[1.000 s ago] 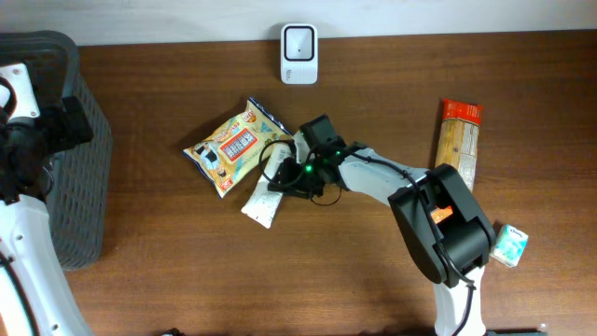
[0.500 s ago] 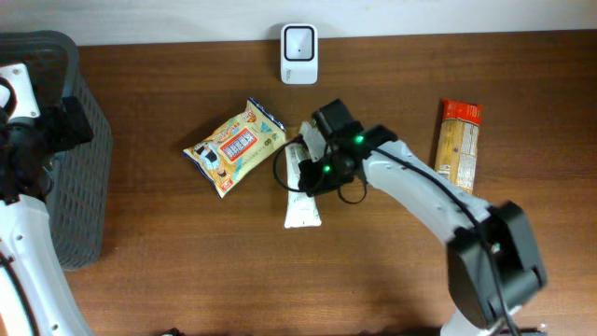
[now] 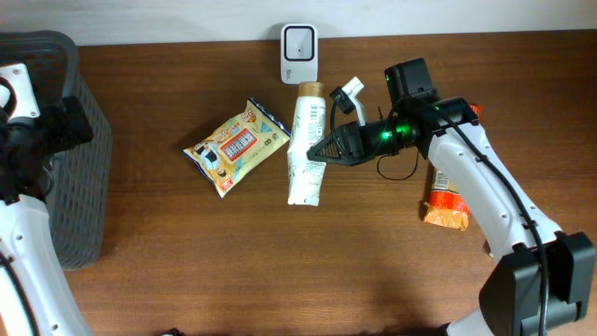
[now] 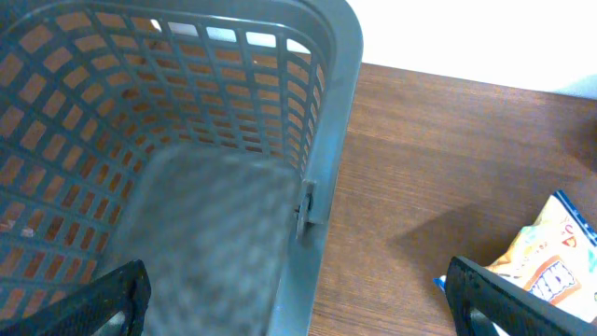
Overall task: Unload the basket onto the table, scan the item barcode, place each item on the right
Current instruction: 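Grasp the white tube with the right gripper, then hold the white tube's barcode over the scanner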
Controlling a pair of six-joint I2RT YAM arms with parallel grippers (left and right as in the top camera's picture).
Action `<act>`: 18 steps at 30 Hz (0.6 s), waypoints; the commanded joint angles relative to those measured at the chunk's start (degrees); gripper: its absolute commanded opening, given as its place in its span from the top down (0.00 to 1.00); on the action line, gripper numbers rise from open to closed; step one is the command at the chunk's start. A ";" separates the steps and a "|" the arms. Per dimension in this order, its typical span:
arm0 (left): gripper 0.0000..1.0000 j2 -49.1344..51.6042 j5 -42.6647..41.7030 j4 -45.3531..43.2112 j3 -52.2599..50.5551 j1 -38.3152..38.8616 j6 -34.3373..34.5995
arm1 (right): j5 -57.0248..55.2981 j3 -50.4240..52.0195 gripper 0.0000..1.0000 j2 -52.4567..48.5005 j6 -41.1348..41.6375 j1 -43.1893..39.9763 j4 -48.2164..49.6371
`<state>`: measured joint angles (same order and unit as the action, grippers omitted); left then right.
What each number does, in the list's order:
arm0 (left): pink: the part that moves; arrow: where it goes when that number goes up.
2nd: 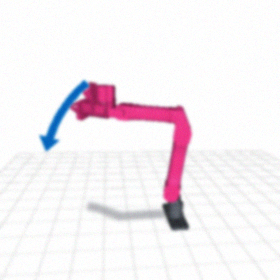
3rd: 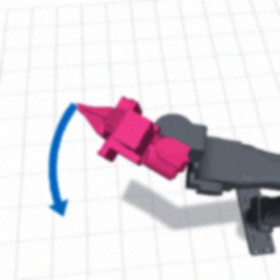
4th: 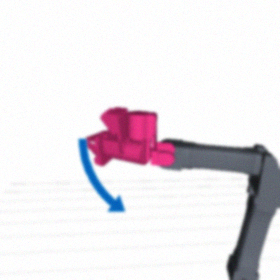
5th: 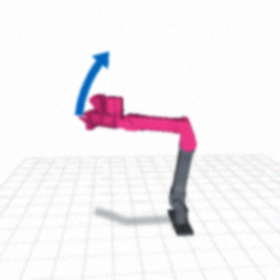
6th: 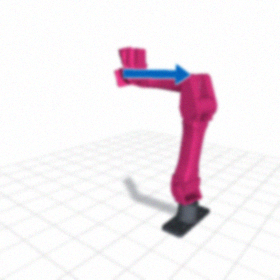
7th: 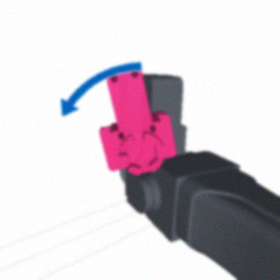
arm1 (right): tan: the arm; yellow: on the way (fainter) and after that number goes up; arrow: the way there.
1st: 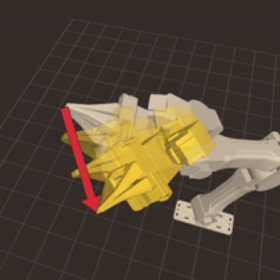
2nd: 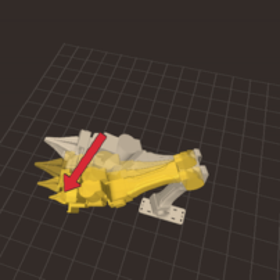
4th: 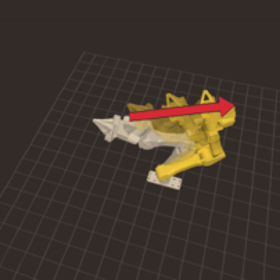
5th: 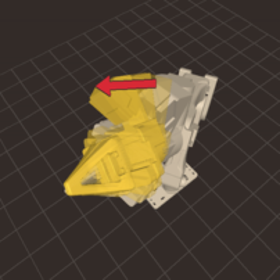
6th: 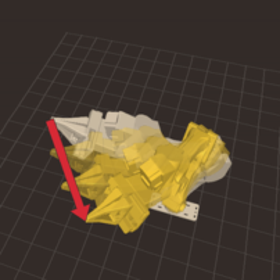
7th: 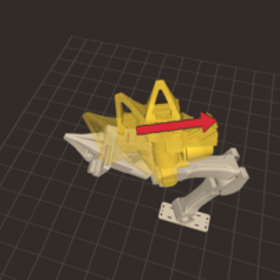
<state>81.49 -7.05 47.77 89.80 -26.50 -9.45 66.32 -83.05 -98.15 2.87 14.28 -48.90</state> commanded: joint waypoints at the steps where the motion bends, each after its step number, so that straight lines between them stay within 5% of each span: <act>1: 0.01 -0.59 -0.44 -0.07 0.26 -0.31 -0.96 | -2.12 -2.69 0.96 2.34 0.46 -0.07 0.28; 4: 0.01 -0.61 -0.44 -0.07 0.26 -0.31 -0.96 | -22.49 -10.84 0.96 1.97 3.43 0.02 -2.54; 8: 0.01 -0.59 -0.44 -0.07 0.26 -0.31 -0.96 | -65.18 -21.92 0.96 -0.39 -0.17 4.42 -0.92; 12: 0.01 -0.61 -0.44 -0.07 0.26 -0.31 -0.96 | -98.53 -21.90 0.96 -7.76 -20.39 11.37 15.72; 18: 0.01 -0.59 -0.44 -0.07 0.26 -0.31 -0.96 | -113.90 -21.90 0.96 -27.63 -56.57 12.15 54.31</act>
<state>81.47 -7.03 47.66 89.80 -26.50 -9.47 -38.46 -103.42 -121.19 -36.49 26.68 -2.66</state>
